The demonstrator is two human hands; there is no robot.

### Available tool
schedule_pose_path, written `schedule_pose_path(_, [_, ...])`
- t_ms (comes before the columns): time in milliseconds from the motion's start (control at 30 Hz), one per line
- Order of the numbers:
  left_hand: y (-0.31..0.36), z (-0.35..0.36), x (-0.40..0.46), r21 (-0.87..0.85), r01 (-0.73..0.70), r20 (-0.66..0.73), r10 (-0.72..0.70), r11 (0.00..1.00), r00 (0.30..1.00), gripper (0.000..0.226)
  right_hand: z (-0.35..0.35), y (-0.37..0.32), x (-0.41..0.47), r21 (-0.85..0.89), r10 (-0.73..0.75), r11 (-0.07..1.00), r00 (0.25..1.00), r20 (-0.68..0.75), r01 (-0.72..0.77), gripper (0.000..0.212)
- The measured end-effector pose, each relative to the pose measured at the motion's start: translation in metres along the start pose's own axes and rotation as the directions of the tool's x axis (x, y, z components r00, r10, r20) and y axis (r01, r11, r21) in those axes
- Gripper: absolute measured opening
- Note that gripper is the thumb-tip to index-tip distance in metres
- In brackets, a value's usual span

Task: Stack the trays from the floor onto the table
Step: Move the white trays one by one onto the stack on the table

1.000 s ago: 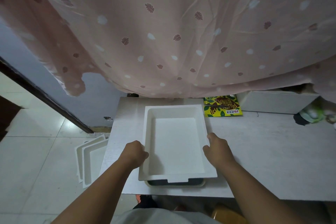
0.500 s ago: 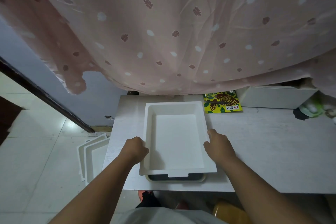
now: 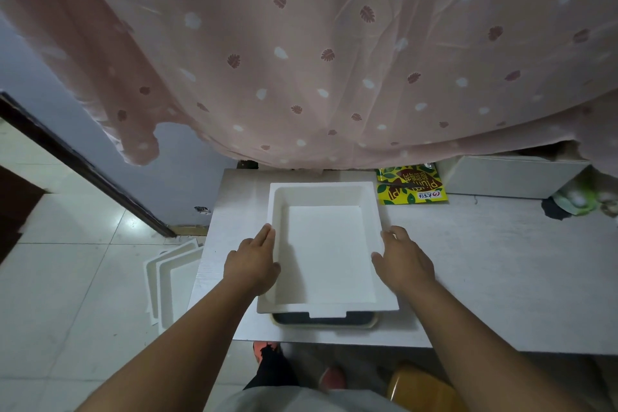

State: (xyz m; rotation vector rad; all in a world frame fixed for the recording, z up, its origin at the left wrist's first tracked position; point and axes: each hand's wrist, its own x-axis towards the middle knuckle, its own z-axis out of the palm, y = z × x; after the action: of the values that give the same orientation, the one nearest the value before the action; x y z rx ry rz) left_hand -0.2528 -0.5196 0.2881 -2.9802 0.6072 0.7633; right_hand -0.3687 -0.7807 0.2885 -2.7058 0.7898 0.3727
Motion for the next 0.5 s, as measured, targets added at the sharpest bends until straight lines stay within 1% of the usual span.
schedule_pose_path(200, [-0.003,-0.003,0.002,0.055,-0.011,-0.018,0.012,0.998,1.000,0.071,-0.004,0.002,0.003,-0.052,-0.002,0.999,0.999,0.043,0.004,0.042])
schedule_pose_path(333, [-0.002,-0.007,0.003,0.068,-0.019,-0.007,0.019,0.997,1.000,0.069,-0.011,-0.002,0.008,-0.118,-0.008,0.993,0.996,0.089,0.018,0.039])
schedule_pose_path(433, [0.000,-0.015,0.001,0.003,-0.027,-0.026,0.027,1.000,0.999,0.066,-0.020,-0.007,0.012,-0.136,0.008,0.991,0.994,0.111,0.007,0.045])
schedule_pose_path(500, [0.001,-0.020,0.000,-0.067,-0.013,-0.071,0.009,0.998,0.997,0.063,-0.027,-0.015,0.012,-0.164,0.007,0.986,0.996,0.086,0.007,0.048])
